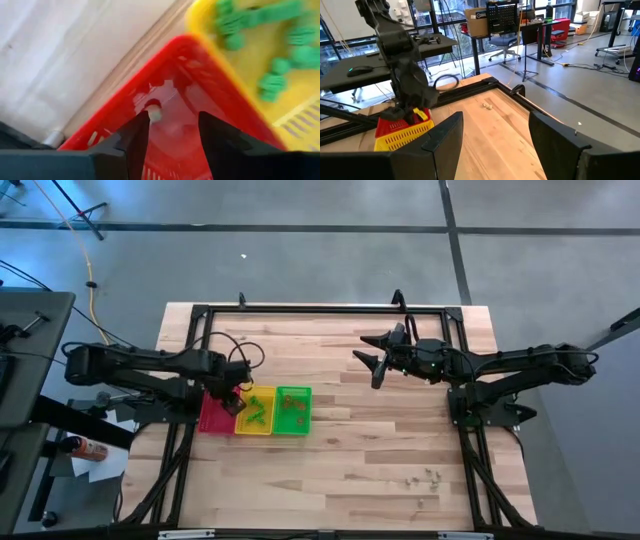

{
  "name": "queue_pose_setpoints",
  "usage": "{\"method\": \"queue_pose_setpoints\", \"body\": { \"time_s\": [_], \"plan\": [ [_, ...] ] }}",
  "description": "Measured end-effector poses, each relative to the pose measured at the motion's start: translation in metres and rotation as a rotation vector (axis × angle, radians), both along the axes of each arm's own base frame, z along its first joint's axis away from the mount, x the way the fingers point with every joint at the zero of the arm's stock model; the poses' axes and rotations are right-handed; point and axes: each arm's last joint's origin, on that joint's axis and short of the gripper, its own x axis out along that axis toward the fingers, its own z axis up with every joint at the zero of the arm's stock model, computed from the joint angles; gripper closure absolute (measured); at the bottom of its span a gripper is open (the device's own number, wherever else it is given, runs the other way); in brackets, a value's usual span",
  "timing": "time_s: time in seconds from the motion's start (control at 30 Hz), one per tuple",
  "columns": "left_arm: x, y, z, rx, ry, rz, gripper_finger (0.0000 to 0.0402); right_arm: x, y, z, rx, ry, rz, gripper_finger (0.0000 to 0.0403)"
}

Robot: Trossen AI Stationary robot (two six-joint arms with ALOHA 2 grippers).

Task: Sort Halloween decoration
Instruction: Put the white skull toy into the red bin

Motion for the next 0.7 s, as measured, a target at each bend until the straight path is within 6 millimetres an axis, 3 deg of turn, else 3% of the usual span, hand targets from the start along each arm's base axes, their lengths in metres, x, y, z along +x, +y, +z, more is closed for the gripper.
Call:
{"method": "queue_pose_setpoints", "body": {
  "time_s": [0.23,0.43,0.7],
  "plan": [
    [0.014,0.004,0.063,0.093,-0.177,-0.032,0.0238,0.0,0.0,0.0,0.0,0.003,0.0,0.0181],
    [0.025,0.013,0.125,0.369,-0.437,-0.012,0.0238,0.0,0.0,0.0,0.0,0.005,0.0,0.0181],
    [0.057,0.022,0.175,0.655,-0.903,-0.324,0.0238,0.0,0.0,0.0,0.021,-0.006,-0.002,0.0181]
  ]
}}
